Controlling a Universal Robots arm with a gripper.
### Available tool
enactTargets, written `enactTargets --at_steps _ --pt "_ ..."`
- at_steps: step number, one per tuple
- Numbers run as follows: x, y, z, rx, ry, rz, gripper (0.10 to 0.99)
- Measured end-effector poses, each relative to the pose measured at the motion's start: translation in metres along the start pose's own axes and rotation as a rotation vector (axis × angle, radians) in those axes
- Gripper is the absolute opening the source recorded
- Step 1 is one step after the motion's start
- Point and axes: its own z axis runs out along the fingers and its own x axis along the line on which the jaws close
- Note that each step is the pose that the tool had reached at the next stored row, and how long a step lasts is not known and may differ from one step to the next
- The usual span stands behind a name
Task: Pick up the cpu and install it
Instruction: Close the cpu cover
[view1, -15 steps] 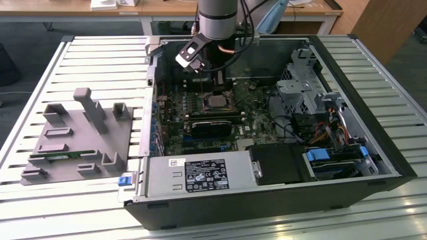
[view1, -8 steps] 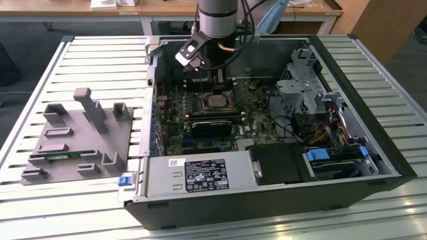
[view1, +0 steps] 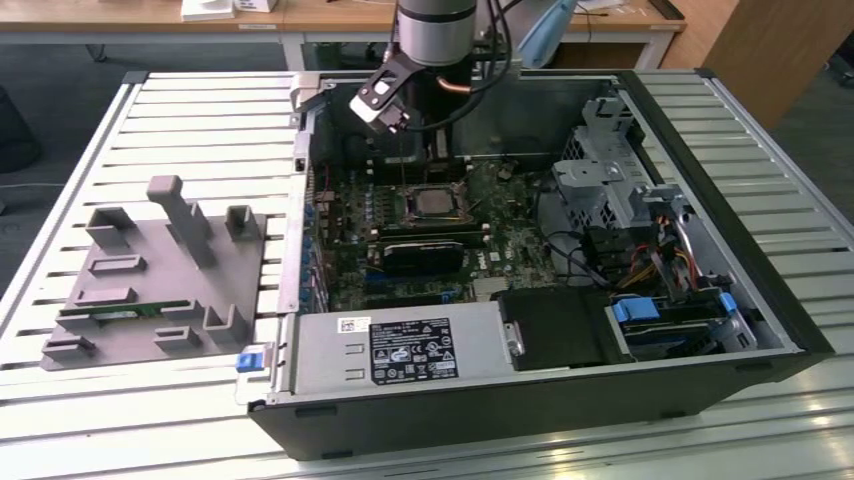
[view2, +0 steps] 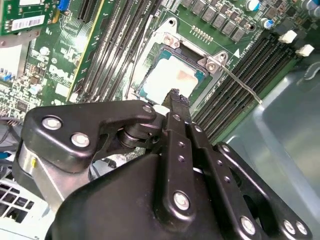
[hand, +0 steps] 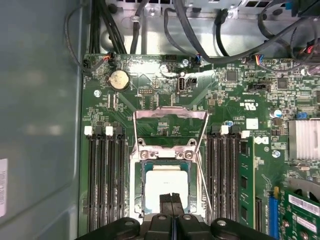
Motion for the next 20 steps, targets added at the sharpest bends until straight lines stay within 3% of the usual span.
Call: enactTargets --at_steps 8,16,20 --pt "-0.0010 0.0019 -0.0328 0.000 -0.0001 0.000 0.106" --pt "-0.0132 0.0035 -0.0329 0.000 -0.0001 0.000 0.106" --pt "-0.0132 0.0185 -0.0314 0.003 -0.0002 0.000 0.106"
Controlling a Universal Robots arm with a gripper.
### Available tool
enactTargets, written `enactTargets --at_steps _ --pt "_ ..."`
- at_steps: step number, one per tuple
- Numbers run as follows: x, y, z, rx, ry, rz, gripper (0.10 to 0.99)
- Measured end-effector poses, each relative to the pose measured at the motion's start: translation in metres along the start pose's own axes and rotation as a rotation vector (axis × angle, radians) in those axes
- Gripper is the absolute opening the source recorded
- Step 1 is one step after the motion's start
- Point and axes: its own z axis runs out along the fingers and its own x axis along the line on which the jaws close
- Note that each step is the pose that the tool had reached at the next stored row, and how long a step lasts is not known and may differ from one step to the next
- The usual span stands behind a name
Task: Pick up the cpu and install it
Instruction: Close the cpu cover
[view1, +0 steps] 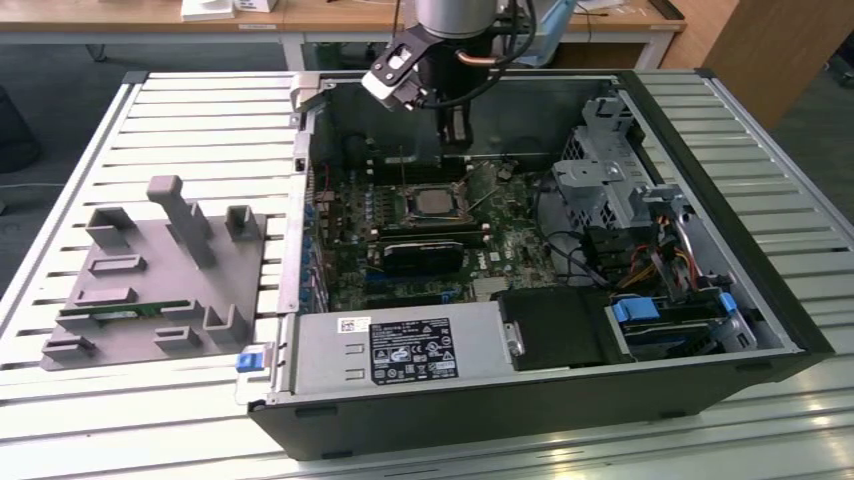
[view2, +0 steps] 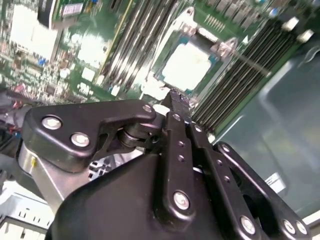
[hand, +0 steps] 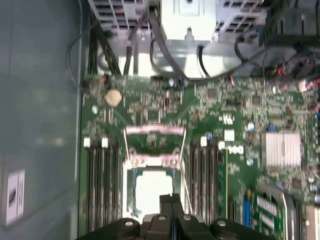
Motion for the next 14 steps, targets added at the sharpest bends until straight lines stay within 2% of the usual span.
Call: enactTargets --at_steps 4,14 --pt "0.0001 0.0093 0.0012 0.001 0.0001 0.000 0.106" --pt "0.0003 0.0212 0.0045 0.001 -0.0002 0.000 0.106"
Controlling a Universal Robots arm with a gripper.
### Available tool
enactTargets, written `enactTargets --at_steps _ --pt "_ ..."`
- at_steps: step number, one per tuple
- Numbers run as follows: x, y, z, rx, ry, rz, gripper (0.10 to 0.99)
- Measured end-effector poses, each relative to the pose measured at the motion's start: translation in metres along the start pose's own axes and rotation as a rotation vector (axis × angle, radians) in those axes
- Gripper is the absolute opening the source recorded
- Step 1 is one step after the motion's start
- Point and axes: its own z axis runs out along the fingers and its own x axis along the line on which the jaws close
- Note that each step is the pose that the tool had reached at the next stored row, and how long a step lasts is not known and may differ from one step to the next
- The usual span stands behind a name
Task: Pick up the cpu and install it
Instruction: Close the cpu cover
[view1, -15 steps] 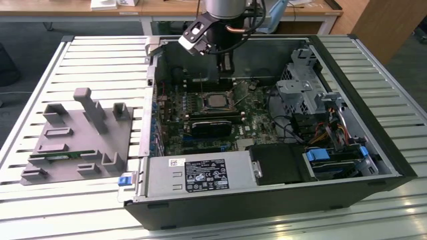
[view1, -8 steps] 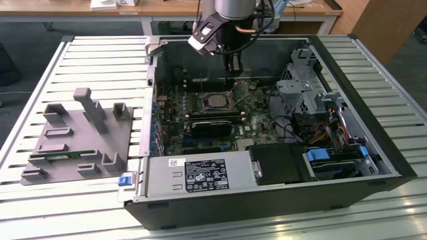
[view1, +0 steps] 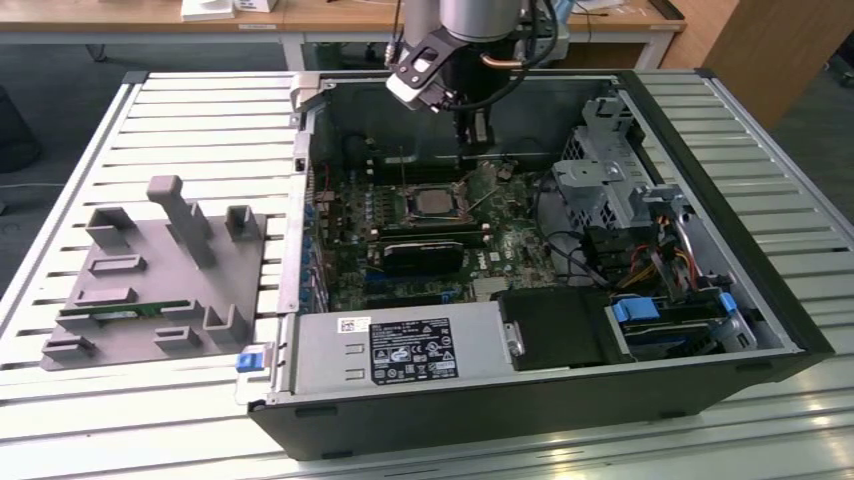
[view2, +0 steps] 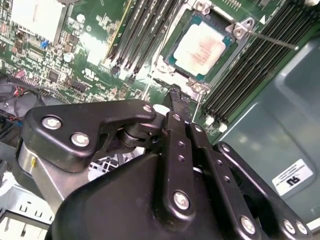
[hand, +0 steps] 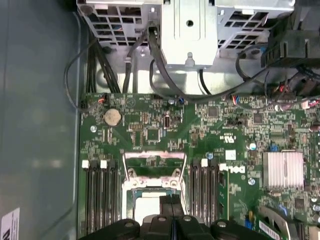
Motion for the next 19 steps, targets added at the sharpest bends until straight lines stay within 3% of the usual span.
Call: enactTargets --at_steps 19 --pt "0.0004 0.0171 0.0024 0.000 0.0002 0.000 0.106"
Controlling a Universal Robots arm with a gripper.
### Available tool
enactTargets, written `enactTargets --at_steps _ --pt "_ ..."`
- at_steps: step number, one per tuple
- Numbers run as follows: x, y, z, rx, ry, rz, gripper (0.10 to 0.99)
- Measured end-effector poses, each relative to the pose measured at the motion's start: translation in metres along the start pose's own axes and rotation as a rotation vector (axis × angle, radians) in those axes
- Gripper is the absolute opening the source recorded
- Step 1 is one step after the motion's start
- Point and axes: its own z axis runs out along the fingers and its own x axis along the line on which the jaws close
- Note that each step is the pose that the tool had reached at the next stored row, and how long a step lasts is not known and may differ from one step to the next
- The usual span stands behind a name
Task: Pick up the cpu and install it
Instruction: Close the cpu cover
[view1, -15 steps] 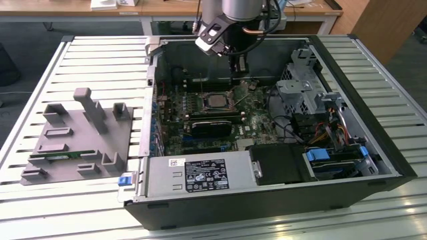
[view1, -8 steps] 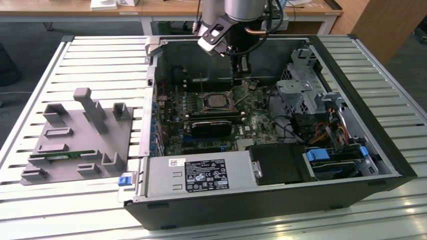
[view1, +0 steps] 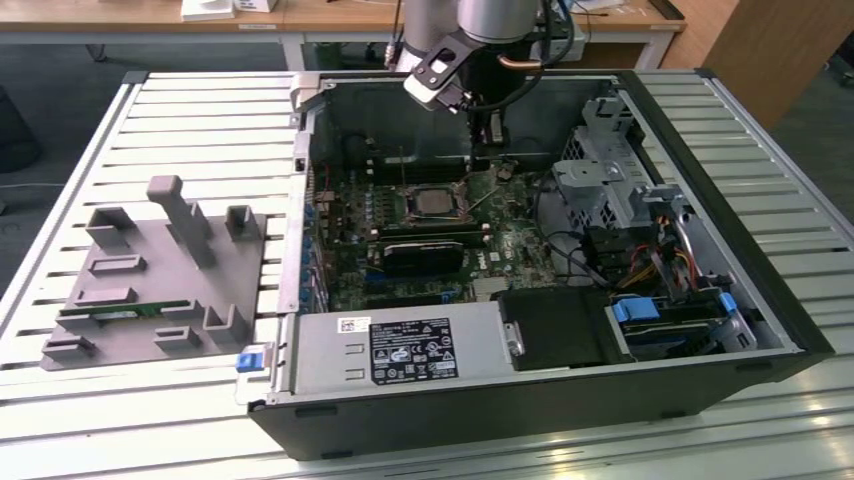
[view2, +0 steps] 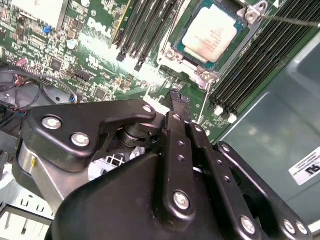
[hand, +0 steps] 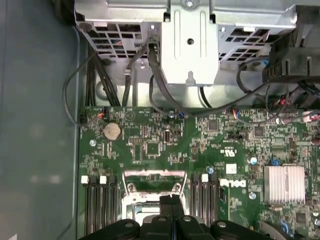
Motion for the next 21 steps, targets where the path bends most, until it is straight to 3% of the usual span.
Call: enactTargets --at_steps 10,21 --pt "0.0063 0.0171 0.0061 0.002 -0.0002 0.000 0.106" --pt "0.0066 0.0226 0.0081 0.002 -0.0002 0.000 0.106"
